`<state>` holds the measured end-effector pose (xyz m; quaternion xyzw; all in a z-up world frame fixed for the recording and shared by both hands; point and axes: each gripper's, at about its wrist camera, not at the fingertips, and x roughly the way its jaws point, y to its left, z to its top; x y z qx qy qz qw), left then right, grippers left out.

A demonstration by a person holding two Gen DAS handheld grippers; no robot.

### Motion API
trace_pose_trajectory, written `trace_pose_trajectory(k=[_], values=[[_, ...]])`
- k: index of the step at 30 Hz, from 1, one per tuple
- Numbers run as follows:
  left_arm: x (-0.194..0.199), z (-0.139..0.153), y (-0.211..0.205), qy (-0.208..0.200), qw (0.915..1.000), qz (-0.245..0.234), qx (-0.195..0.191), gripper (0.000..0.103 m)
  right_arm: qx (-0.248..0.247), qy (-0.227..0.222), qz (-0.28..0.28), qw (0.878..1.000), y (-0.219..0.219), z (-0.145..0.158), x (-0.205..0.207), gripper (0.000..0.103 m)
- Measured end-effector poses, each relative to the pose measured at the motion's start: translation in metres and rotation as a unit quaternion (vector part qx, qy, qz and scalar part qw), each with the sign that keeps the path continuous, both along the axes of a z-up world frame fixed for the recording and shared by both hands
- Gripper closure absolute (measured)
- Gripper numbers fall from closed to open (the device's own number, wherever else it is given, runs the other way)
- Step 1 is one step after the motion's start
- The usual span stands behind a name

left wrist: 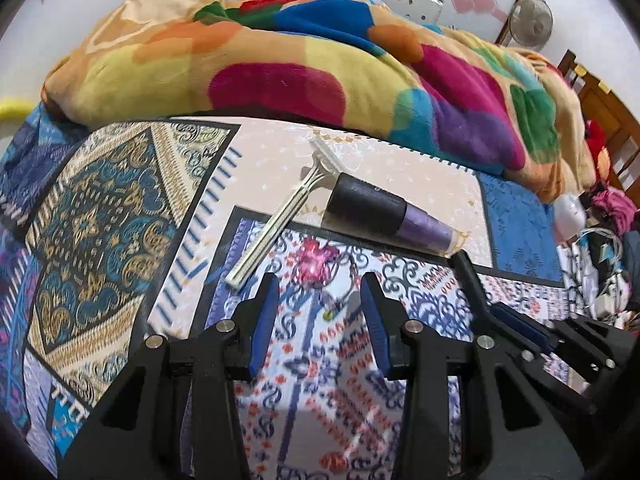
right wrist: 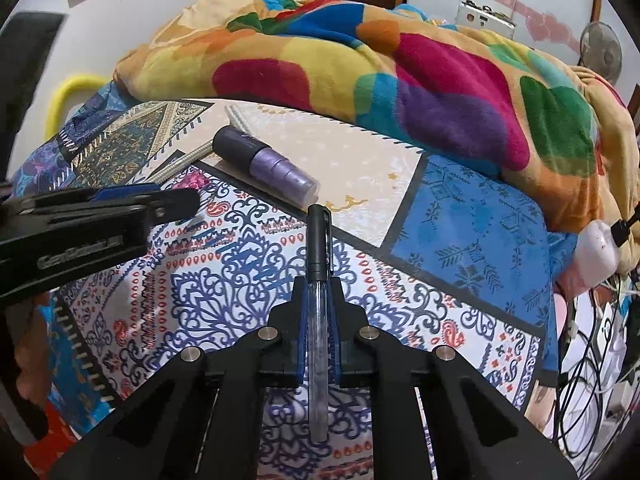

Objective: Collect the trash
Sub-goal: 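Grasp the pink hair clip with the left tool while the right tool grasps the clear pen, then carry the hair clip and pen with both tools over the white bucket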

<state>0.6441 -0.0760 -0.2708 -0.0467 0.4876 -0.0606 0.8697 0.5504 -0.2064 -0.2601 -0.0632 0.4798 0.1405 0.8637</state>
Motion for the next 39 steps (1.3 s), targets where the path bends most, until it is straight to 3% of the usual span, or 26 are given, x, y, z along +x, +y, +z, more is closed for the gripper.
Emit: trace_pose_trajectory(k=[2, 5, 7, 8, 16, 22, 39], values=[[0.003, -0.001, -0.005, -0.008, 0.9995, 0.004, 0.029, 0.062, 0.000, -0.003, 0.001, 1.000, 0.000, 0.000, 0.000, 0.094], [0.006, -0.003, -0.012, -0.019, 0.9989, -0.003, 0.042, 0.063, -0.011, -0.014, -0.002, 1.000, 0.005, -0.001, -0.003, 0.094], [0.004, -0.003, -0.017, -0.027, 0.9983, -0.004, 0.053, 0.079, -0.020, -0.023, 0.000, 1.000, 0.008, -0.001, -0.004, 0.094], [0.003, -0.003, -0.019, -0.028, 0.9982, -0.005, 0.053, 0.083, -0.021, -0.024, -0.002, 0.999, 0.009, -0.001, -0.004, 0.094], [-0.018, 0.012, -0.010, -0.024, 0.9993, 0.003, 0.029, 0.083, 0.026, 0.008, -0.015, 1.000, 0.002, 0.006, 0.002, 0.095], [-0.045, 0.050, -0.003, -0.034, 0.9994, 0.005, 0.000, 0.083, 0.032, -0.011, -0.013, 0.999, -0.002, 0.036, -0.012, 0.095], [-0.168, 0.185, 0.011, -0.135, 0.9902, 0.035, -0.009, 0.083, 0.071, -0.094, 0.006, 0.993, -0.004, 0.158, -0.082, 0.095]])
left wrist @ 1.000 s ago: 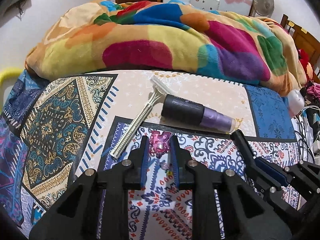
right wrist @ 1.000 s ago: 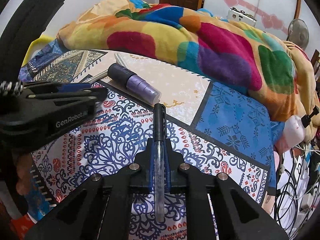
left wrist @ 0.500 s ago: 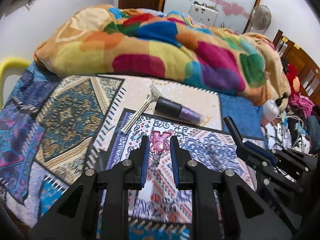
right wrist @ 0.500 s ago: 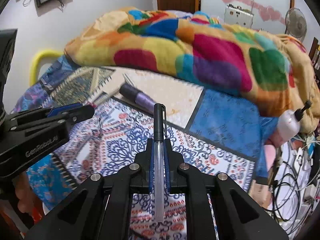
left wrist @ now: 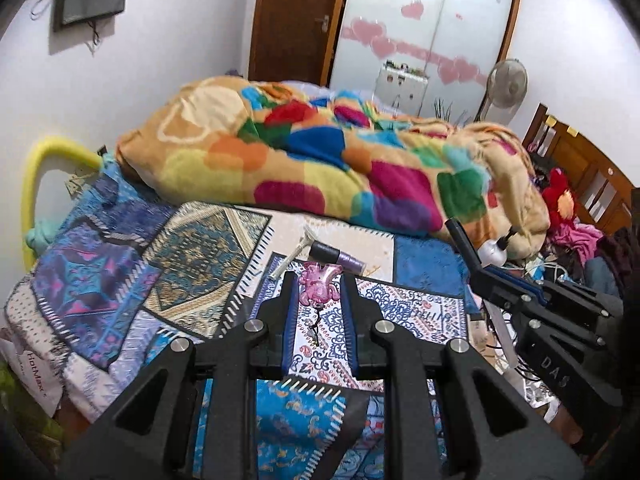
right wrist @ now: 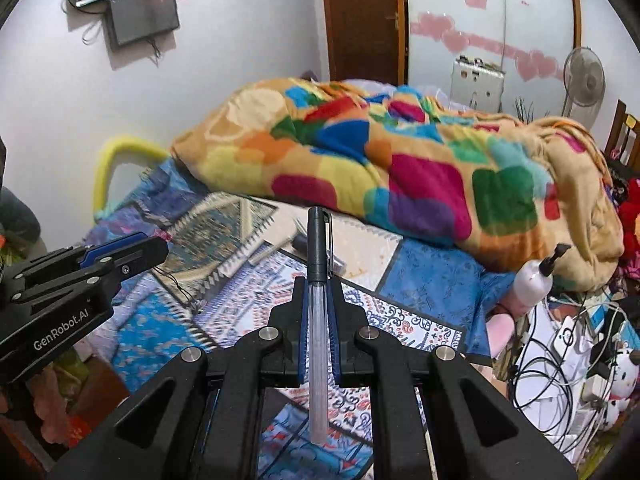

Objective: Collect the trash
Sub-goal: 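Carry the hair clip and pen with both tools over the white bucket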

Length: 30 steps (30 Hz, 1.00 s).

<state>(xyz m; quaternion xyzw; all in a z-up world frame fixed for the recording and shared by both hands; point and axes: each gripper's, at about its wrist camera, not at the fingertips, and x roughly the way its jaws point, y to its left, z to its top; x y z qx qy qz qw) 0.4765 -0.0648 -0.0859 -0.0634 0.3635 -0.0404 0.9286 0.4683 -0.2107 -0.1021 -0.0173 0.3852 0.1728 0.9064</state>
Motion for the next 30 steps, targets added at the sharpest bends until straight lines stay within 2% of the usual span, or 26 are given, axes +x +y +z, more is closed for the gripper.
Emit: trace_pose_trajectory(k=[7, 12, 21, 30], values=[[-0.059, 0.032, 0.021, -0.028, 0.9993, 0.022, 0.012, 0.083, 0.011, -0.043, 0.021, 0.999, 0.016, 0.046, -0.042, 0.095], [-0.103, 0.046, 0.045, -0.041, 0.9982, 0.043, 0.011, 0.083, 0.012, -0.066, 0.046, 0.997, 0.041, 0.068, -0.076, 0.095], [-0.182, 0.053, 0.103, -0.047, 0.9937, 0.102, 0.009, 0.083, 0.021, -0.062, 0.107, 0.992, 0.097, 0.071, -0.123, 0.095], [-0.248, 0.034, 0.169, -0.024, 0.9855, 0.168, 0.006, 0.083, 0.012, -0.039, 0.176, 0.984, 0.160, 0.054, -0.168, 0.095]])
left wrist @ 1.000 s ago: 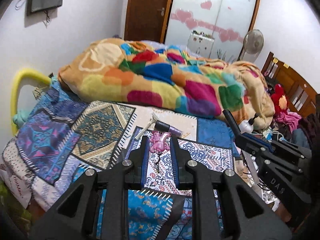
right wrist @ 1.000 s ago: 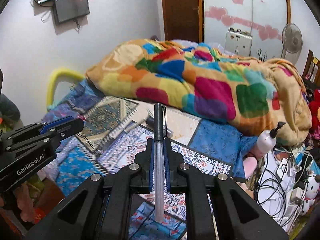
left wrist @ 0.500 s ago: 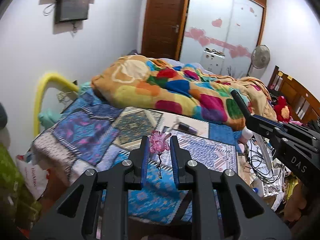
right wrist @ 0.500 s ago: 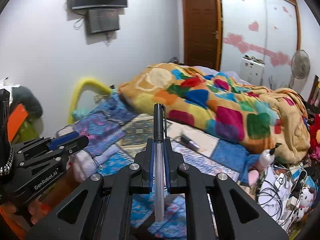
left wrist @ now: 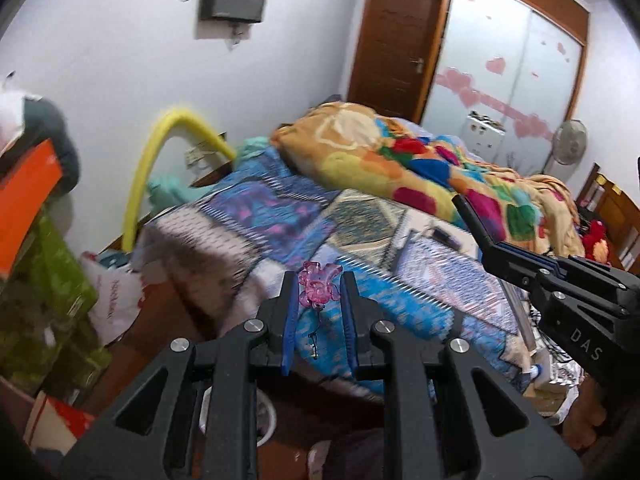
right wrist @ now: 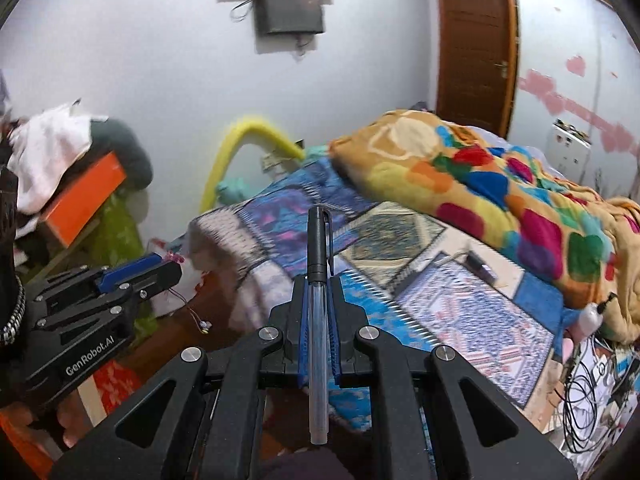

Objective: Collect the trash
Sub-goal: 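Carry the hair clip and pen with both tools over the white bucket, then open the right tool to drop the pen while the left tool drops the hair clip into the bucket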

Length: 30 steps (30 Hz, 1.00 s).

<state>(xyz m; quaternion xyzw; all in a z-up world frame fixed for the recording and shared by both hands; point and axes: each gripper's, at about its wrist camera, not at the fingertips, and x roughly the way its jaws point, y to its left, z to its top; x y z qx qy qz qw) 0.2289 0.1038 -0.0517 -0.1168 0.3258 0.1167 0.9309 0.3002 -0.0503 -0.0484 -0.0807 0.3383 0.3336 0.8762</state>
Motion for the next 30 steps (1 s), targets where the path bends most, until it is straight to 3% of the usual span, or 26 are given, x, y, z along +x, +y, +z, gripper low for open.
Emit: trace_pose_trajectory(k=[9, 15, 24, 30], values=[[-0.047, -0.047, 0.058, 0.039, 0.9969, 0.063, -0.026, 0.083, -0.035, 0.033, 0.069, 0.996, 0.063, -0.033, -0.030, 0.095], [-0.061, -0.097, 0.078, 0.093, 0.9910, 0.086, -0.044, 0.083, -0.075, 0.065, 0.108, 0.989, 0.100, -0.069, -0.042, 0.095], [-0.068, -0.170, 0.103, 0.170, 0.9751, 0.117, -0.081, 0.083, -0.125, 0.143, 0.154, 0.970, 0.148, -0.134, -0.045, 0.095], [-0.070, -0.213, 0.117, 0.220, 0.9616, 0.126, -0.105, 0.083, -0.168, 0.203, 0.175, 0.949, 0.177, -0.183, -0.040, 0.095]])
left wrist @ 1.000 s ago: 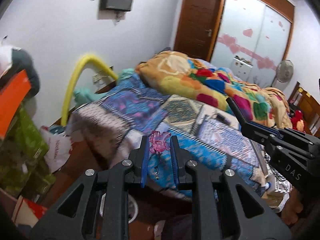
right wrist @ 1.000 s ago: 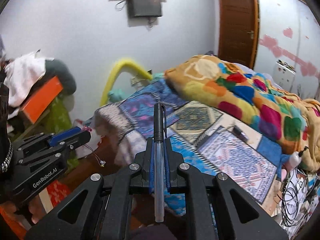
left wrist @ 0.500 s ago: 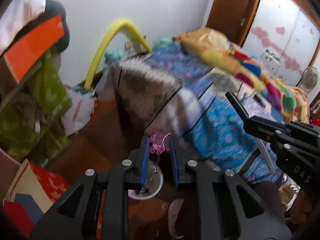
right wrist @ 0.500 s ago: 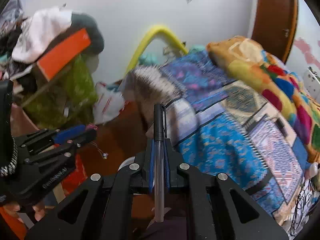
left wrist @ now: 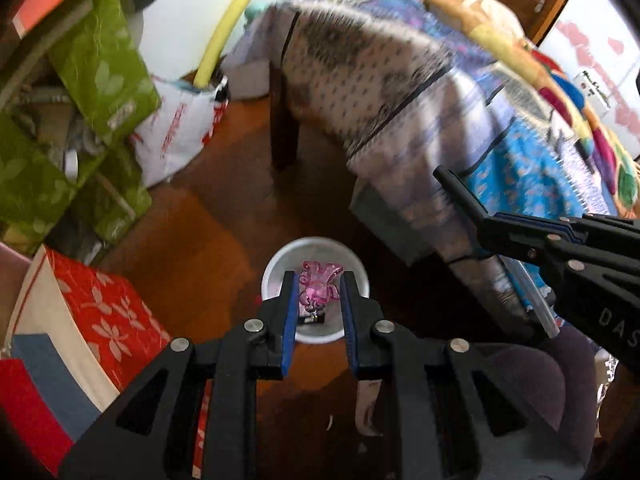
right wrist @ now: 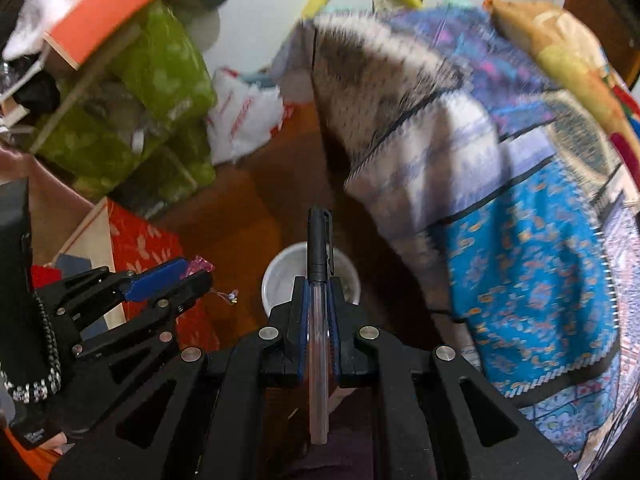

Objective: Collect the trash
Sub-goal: 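Open the right tool to drop the pen while the left tool drops the hair clip into the bucket, then move both open tools back over the items on the bed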

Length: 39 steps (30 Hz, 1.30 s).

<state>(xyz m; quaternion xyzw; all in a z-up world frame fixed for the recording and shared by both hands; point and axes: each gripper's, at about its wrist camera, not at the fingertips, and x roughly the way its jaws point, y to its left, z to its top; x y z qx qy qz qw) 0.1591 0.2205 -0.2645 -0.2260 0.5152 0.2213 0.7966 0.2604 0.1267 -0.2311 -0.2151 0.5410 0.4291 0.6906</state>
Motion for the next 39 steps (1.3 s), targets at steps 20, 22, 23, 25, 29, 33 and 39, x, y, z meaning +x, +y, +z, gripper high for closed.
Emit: trace_pose_trajectory(k=[20, 22, 23, 25, 29, 33, 39], values=[[0.015, -0.035, 0.025, 0.027, 0.9975, 0.015, -0.064, 0.083, -0.043, 0.024, 0.020, 0.999, 0.036, -0.030, 0.012, 0.065], [0.019, -0.036, 0.025, 0.033, 0.9971, 0.016, -0.066, 0.079, -0.039, 0.015, 0.020, 0.999, 0.032, -0.024, 0.014, 0.065], [0.020, -0.035, 0.024, 0.034, 0.9973, 0.017, -0.063, 0.077, -0.036, 0.011, 0.020, 0.999, 0.030, -0.021, 0.014, 0.065], [0.021, -0.034, 0.022, 0.036, 0.9975, 0.016, -0.059, 0.075, -0.032, 0.004, 0.020, 0.999, 0.026, -0.015, 0.015, 0.065], [0.018, -0.024, 0.017, 0.029, 0.9981, 0.013, -0.053, 0.075, -0.020, -0.012, 0.015, 1.000, 0.017, 0.000, 0.015, 0.065], [0.015, -0.003, 0.010, 0.017, 0.9993, 0.009, -0.032, 0.075, -0.002, -0.018, 0.007, 1.000, 0.004, 0.017, 0.016, 0.065], [0.013, 0.044, -0.002, -0.024, 0.9996, 0.008, -0.007, 0.075, 0.033, -0.048, -0.008, 0.998, -0.022, 0.051, 0.016, 0.065]])
